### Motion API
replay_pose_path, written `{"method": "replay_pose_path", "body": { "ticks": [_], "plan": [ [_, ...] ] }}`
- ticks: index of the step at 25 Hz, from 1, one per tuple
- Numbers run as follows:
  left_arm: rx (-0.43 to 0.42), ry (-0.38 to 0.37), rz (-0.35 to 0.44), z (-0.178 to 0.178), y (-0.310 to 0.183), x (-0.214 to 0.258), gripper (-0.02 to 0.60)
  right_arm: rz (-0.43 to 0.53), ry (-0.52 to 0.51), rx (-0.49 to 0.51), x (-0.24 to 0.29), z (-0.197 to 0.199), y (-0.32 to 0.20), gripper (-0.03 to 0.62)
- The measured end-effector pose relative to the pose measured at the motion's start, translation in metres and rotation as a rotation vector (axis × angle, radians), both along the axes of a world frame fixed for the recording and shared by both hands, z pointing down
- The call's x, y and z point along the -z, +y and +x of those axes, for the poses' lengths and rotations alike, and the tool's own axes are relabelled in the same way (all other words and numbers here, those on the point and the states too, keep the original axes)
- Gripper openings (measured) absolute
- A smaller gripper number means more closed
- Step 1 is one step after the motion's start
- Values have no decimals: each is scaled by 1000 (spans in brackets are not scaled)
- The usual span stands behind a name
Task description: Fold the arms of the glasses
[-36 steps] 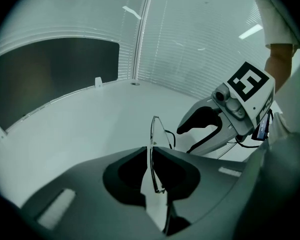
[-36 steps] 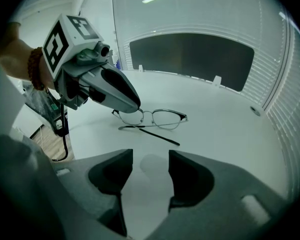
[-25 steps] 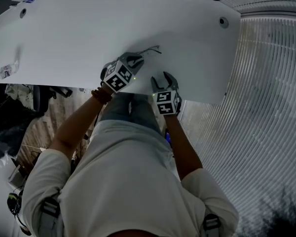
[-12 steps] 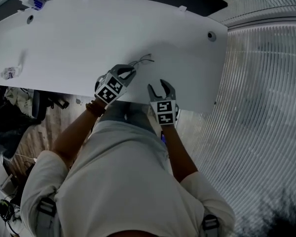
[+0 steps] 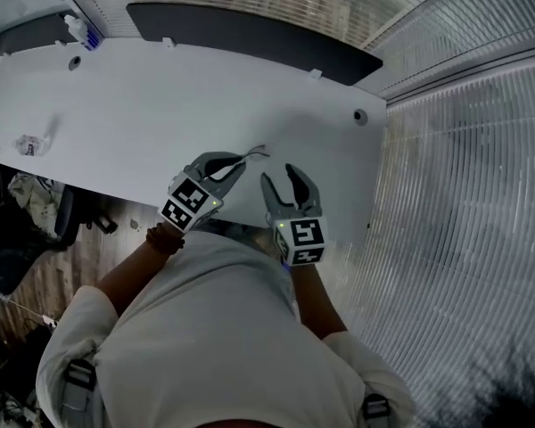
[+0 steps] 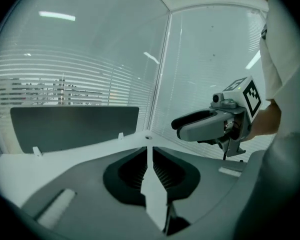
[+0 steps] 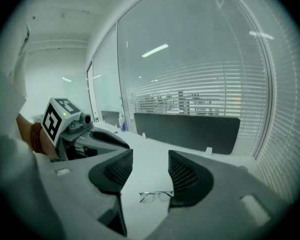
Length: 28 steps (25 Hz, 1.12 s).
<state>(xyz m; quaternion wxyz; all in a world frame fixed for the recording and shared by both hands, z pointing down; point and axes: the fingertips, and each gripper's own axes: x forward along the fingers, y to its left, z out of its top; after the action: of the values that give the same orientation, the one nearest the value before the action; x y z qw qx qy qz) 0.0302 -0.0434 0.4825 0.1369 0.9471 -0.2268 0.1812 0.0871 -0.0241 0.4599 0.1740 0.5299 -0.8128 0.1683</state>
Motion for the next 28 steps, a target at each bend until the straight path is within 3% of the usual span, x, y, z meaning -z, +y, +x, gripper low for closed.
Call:
{"method": "replay_pose_path", "body": {
  "ticks": [5, 11, 13, 15, 17, 28],
  "plan": [
    [-5, 83, 88, 0, 7, 59, 30, 137, -19, 51, 64, -18, -7, 209],
    [2, 167, 130, -2, 12, 93, 11, 234, -93, 85, 107, -32, -1, 174],
    [11, 197, 121, -2, 14, 101, 5, 257, -128, 99, 116, -35, 2, 136],
    [26, 243, 86, -2, 17, 109, 3, 271, -153, 114, 126, -40, 4, 0],
    [30, 273, 71, -2, 21, 116, 3, 282, -163, 122, 133, -43, 6, 0],
    [20, 282, 102, 5, 18, 127, 3, 295, -221, 81, 145, -32, 5, -2]
  ]
}}
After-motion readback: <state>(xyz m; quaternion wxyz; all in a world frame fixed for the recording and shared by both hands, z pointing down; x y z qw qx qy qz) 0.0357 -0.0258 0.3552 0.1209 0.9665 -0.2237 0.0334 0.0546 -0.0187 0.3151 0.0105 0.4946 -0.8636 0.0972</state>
